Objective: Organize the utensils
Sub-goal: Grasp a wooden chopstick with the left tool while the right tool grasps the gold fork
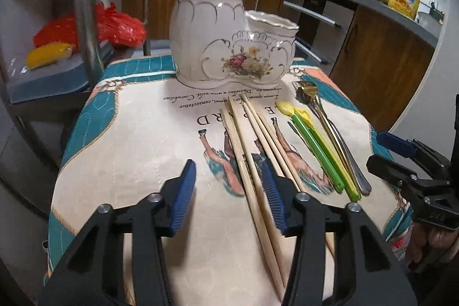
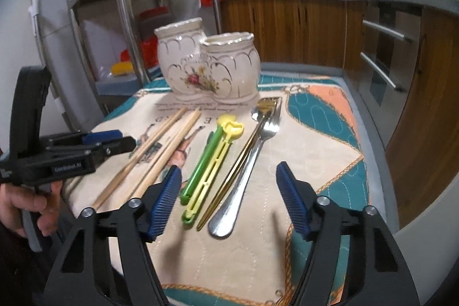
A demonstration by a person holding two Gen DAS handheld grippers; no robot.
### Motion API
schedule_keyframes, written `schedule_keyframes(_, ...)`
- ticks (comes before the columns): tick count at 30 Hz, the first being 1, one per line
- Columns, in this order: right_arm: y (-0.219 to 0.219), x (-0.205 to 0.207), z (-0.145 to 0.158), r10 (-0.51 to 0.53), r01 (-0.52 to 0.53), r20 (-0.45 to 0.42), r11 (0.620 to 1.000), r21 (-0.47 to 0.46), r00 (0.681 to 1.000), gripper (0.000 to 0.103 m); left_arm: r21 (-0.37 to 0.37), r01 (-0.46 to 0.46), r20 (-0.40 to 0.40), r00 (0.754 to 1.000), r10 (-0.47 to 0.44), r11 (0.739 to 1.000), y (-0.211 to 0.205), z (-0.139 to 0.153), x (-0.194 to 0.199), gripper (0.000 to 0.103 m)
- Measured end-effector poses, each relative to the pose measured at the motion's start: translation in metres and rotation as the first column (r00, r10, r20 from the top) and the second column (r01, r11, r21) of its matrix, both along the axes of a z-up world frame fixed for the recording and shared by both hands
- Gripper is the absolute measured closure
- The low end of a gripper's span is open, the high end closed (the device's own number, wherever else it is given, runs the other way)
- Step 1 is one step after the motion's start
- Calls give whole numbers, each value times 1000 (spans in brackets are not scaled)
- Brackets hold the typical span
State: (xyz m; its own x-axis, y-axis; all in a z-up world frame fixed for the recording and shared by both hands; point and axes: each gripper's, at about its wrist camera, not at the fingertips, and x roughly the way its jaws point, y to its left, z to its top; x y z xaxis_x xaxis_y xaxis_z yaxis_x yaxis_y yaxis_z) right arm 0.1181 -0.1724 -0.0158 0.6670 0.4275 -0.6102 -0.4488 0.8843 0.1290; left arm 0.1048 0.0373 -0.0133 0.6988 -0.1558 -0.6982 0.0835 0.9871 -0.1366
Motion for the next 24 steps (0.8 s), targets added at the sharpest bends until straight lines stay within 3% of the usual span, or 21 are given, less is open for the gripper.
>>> schedule_keyframes(5,-1,21,-3,-3,3,-64,1000,-13,998,46,7,26,-79,997,-25,1000,0,-6,21,71)
schedule_keyframes(11,1,52,-7,-14,10,-142,999,-32,990,58,76,44,-103,994,-36,996,-7,-7,31,77)
schedule_keyframes(16,10,71,-7,-16,7,-173,999,-51,985,68,106,39,-121,992,-26,994,-1,-6,36,95)
schedule_keyframes(24,33,105,-11,-30,-12,-242,986,-168,970,84,107,49,-178,984,-29,993,12,-4,45,97)
